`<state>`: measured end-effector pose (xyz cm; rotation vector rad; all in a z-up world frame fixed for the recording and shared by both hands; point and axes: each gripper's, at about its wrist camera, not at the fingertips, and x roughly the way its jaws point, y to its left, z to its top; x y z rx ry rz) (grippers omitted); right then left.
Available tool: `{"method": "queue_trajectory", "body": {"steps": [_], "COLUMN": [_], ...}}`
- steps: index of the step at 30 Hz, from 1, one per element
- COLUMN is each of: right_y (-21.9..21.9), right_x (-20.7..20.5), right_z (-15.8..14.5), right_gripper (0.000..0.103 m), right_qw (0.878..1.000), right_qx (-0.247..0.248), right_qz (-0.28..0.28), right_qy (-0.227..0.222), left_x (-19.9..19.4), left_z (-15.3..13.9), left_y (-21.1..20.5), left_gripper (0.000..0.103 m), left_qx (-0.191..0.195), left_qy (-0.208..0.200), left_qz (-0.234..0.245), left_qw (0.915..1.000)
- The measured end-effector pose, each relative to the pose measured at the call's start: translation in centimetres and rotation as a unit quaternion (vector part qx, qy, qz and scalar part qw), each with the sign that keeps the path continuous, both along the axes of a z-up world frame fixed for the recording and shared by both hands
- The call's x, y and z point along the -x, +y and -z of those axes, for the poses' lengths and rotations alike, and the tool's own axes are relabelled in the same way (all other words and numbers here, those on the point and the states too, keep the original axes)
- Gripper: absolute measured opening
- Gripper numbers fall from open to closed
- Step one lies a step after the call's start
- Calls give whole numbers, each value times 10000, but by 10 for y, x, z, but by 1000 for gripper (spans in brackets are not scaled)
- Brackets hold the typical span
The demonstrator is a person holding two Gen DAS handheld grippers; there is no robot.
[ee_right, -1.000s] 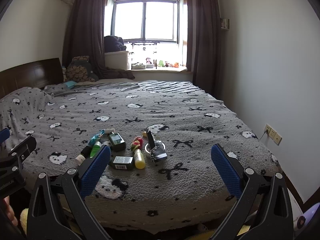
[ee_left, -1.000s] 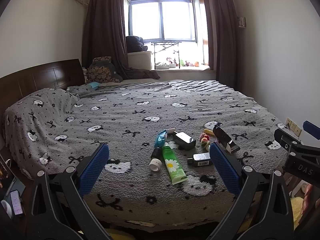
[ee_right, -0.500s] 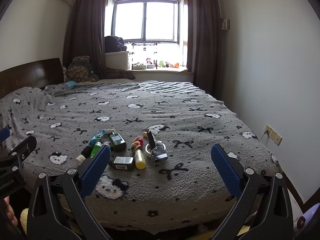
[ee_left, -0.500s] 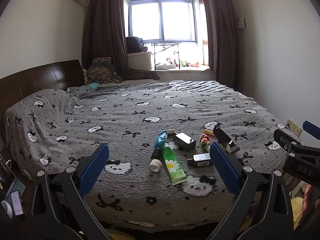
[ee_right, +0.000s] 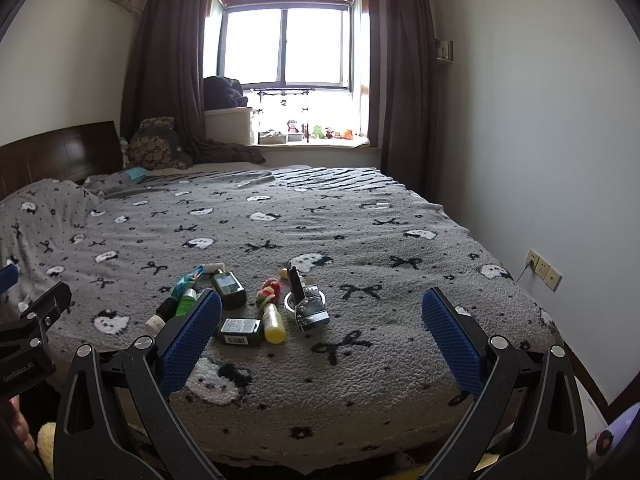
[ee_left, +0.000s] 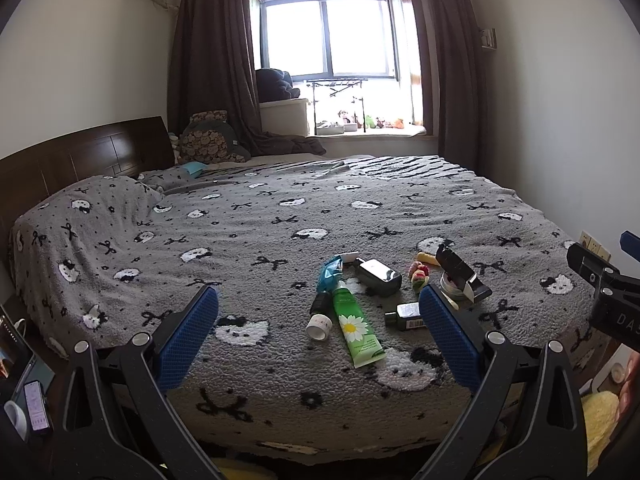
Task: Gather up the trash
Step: 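Grasp the black box with the right tool while the left tool grasps the green tube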
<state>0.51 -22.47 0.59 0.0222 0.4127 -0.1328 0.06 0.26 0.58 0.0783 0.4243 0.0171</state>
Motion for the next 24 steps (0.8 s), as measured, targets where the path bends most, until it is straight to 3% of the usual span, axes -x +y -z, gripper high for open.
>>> {"method": "queue_trajectory", "body": {"steps": [7, 17, 22, 24], "right_y": [-8, -26, -26, -23], "right_x": [-15, -66, -94, -104], "right_z": [24, 78, 99, 102], "right_gripper": [100, 100, 100, 100], "right_qw": [9998, 9975, 9953, 9955], "right_qx": [181, -82, -76, 39], "right_qz": [112, 4, -78, -108], "right_qy": [-15, 696, 958, 942], "left_x": [-24, -73, -98, -109], "left_z": [25, 80, 104, 114], "left_y": [1, -1, -3, -3], "left_gripper": [95, 95, 94, 88], "left_qx": [-38, 60, -112, 1], "left_qy": [278, 902, 1231, 1388], "left_qz": [-8, 78, 111, 187], "left_qw": [9996, 9959, 9923, 9901]}}
